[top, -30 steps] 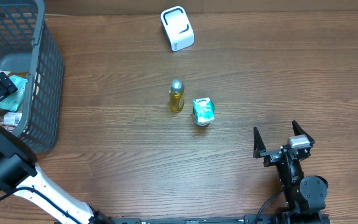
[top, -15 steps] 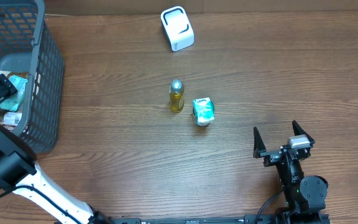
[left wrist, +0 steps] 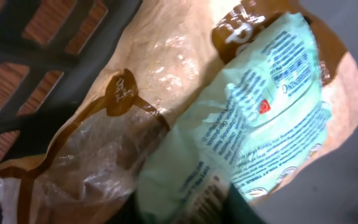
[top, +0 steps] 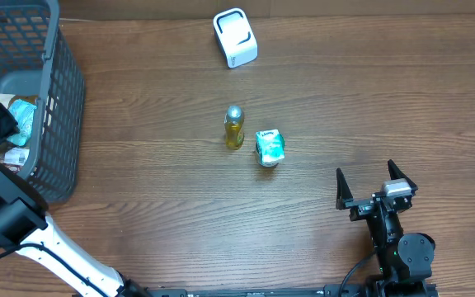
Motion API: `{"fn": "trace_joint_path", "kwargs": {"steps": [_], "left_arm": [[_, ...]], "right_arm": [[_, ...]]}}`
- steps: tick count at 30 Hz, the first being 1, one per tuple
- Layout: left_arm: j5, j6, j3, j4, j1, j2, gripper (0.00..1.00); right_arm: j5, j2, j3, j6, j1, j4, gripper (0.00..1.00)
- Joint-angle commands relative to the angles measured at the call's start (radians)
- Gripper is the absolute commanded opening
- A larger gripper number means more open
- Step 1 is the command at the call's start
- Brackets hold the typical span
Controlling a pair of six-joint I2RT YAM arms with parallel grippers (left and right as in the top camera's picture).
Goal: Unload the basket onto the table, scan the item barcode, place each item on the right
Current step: 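Reach into the basket and grasp the mint-green wet-wipes pack, then lift the wipes pack out and carry it toward the scanner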
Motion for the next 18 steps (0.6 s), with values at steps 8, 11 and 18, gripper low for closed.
{"fn": "trace_joint_path", "kwargs": {"steps": [8,11,18], "left_arm": [[0.057,-0.057,0.007,-0.008,0.003,-0.204,0.04],[0.111,-0.118,0.007,-0.002,0.002,-0.291,0.04],[0.270,-0.264,0.007,-0.005,0.002,-0.475,0.04]], "right_arm": [[0.005,-0.008,-0.010,-0.001,-0.003,0.002,1.00],[0.005,-0.008,-0.010,-0.001,-0.003,0.002,1.00],[0.005,-0.008,-0.010,-0.001,-0.003,0.002,1.00]]}}
